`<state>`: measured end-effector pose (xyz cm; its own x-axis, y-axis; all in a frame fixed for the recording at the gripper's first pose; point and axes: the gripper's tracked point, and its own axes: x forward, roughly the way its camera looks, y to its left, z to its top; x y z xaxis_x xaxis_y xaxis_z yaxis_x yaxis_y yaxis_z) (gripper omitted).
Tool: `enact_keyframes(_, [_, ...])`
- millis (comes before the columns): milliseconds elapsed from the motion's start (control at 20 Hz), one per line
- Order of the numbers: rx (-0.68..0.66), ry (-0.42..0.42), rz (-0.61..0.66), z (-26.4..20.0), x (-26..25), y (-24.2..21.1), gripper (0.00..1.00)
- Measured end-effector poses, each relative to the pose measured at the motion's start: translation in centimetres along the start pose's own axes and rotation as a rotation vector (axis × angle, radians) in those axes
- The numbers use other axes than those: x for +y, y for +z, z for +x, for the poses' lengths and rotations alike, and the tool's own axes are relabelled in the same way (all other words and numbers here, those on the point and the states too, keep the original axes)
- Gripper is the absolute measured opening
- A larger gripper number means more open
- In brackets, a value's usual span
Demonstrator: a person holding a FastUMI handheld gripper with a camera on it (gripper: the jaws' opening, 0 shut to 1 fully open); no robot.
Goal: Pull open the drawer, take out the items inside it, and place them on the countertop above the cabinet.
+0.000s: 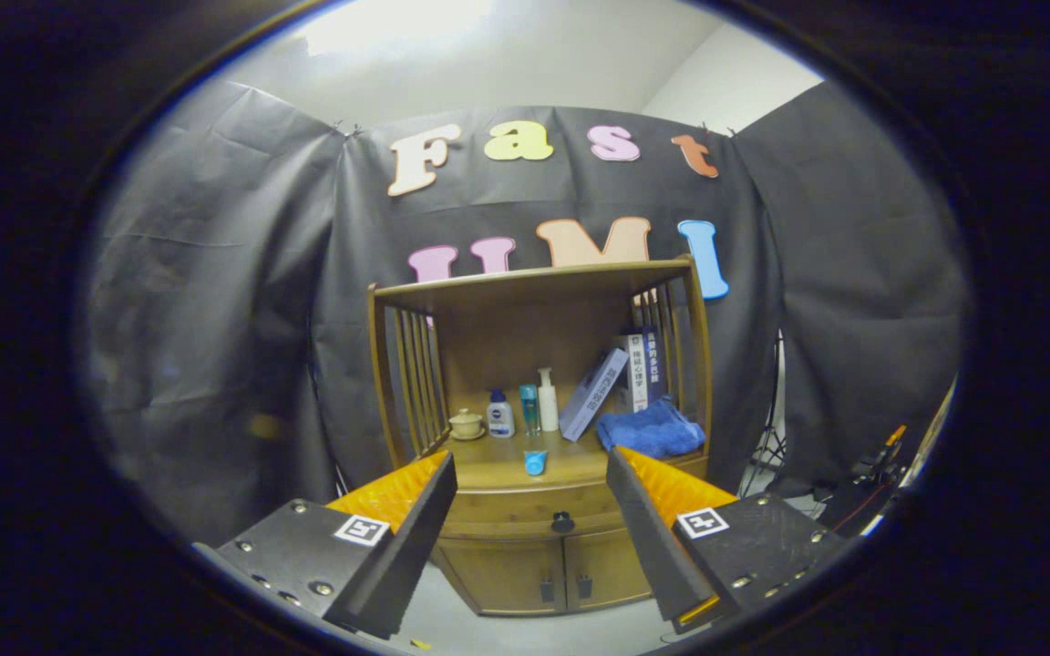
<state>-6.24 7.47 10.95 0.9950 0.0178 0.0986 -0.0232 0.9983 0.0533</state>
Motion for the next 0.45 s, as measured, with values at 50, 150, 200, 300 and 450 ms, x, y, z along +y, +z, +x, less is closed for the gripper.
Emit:
enact_keyframes(50, [0.009,0.009,-0.009,-0.3,0.3,-0.4,0.99])
enact_keyframes(150, [0.018,0.015,-0.04,-0.5,0.3,-1.0,0.99])
enact_keyframes(200, [0.018,0.016,-0.051,-0.4,0.4,-1.2,0.99])
enact_keyframes(300, [0.014,0.015,-0.052,-0.2,0.4,-1.3,0.99])
enact_keyframes(450, [0.011,0.018,-0.022,0.0,0.3,-1.5,0.99])
